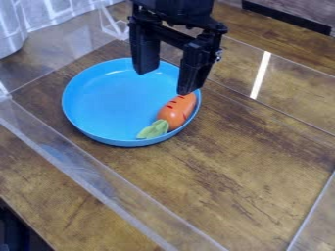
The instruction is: Remove the carrot from inside the blue tray and put it on the table
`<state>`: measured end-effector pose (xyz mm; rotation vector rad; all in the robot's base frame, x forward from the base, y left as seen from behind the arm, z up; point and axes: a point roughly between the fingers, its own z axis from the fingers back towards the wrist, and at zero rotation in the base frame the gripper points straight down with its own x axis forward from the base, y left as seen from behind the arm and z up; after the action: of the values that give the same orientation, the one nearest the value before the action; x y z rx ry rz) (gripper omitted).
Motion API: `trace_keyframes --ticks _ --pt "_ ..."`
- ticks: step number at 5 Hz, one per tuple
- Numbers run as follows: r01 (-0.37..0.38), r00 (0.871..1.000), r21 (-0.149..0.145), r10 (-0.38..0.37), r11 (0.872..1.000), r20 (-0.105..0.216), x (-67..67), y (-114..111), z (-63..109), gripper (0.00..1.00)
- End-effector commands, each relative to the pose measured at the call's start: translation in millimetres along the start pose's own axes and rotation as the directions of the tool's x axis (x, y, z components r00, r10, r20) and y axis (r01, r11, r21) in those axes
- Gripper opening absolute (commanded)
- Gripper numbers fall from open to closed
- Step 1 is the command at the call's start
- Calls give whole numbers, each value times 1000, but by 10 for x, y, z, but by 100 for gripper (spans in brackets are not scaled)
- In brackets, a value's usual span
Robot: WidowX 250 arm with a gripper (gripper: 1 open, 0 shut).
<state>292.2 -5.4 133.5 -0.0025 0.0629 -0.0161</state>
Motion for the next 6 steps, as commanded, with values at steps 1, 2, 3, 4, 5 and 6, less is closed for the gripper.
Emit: trace_keyframes --ticks 1,2,3,4,5,6 --pt "7 1000 -6 -7 1000 -6 37 -7 -94 100" --pt "19 1000 -11 -19 1000 0 109 -13 -301 100" --pt "46 999 -13 -46 999 19 175 -16 -474 100" --pt "41 997 -26 -40 999 64 208 51 -275 100" --pt "49 996 -30 -47 998 75 233 78 -298 100" --pt "56 995 -32 -53 998 84 264 104 -316 100"
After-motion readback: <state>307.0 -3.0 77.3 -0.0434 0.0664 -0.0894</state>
